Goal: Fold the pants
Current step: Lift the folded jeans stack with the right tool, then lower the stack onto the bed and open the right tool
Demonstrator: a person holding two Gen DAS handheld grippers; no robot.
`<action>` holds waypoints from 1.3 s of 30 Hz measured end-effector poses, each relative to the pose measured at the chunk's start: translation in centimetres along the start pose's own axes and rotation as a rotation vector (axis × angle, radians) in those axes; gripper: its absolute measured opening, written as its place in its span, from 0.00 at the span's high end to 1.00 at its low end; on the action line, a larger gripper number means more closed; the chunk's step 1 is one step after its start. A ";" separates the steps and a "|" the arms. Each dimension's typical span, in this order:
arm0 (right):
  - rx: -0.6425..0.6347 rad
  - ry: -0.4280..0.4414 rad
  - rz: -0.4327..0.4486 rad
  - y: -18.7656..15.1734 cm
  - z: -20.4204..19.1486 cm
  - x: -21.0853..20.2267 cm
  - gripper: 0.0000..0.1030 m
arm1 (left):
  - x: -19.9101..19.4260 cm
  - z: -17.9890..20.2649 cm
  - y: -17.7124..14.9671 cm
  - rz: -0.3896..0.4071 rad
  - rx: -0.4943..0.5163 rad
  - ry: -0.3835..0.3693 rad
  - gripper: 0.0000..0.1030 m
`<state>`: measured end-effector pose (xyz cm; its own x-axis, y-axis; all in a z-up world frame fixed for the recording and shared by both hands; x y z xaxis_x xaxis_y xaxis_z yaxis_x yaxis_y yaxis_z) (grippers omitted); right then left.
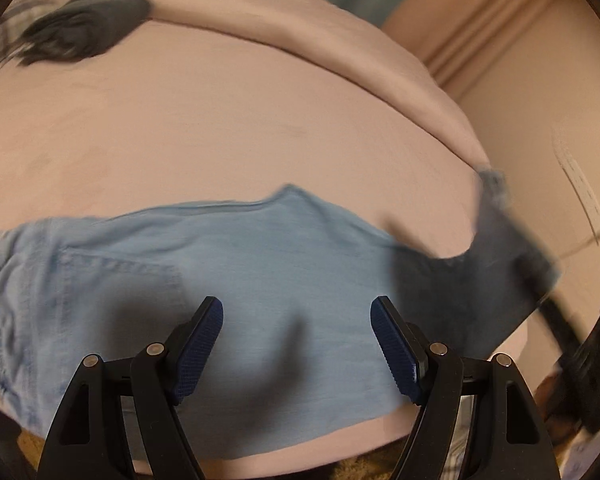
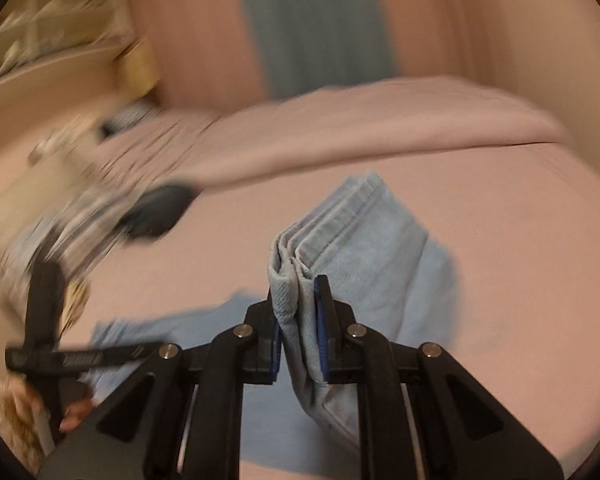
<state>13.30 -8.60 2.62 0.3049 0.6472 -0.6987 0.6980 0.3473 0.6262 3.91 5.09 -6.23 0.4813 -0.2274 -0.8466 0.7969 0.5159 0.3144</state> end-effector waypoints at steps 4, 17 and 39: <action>-0.077 0.053 -0.187 -4.9 -4.8 6.3 0.85 | 0.5 -1.6 -1.2 -0.023 -0.030 0.036 0.26; -0.151 0.060 -0.308 -8.8 -6.6 8.6 0.85 | 0.9 -1.4 -1.2 -0.061 -0.008 0.045 0.26; 0.189 -0.073 -0.359 -9.5 6.3 5.4 0.41 | 6.2 8.4 -2.1 -0.110 0.215 -0.030 0.55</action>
<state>12.40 -12.73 -9.32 0.0608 0.4553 -0.8883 0.8729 0.4074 0.2685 8.30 -4.29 -8.49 0.3953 -0.2982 -0.8688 0.9030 0.2995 0.3080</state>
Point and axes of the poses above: each gripper's, at about its wrist camera, not at the fingertips, and x roughly the way its jaws point, z to its right, y to its top, the point moved 7 cm from there along x, roughly the way its jaws point, and after that the axes turned 6 degrees about -z, right-handed, at the moved point
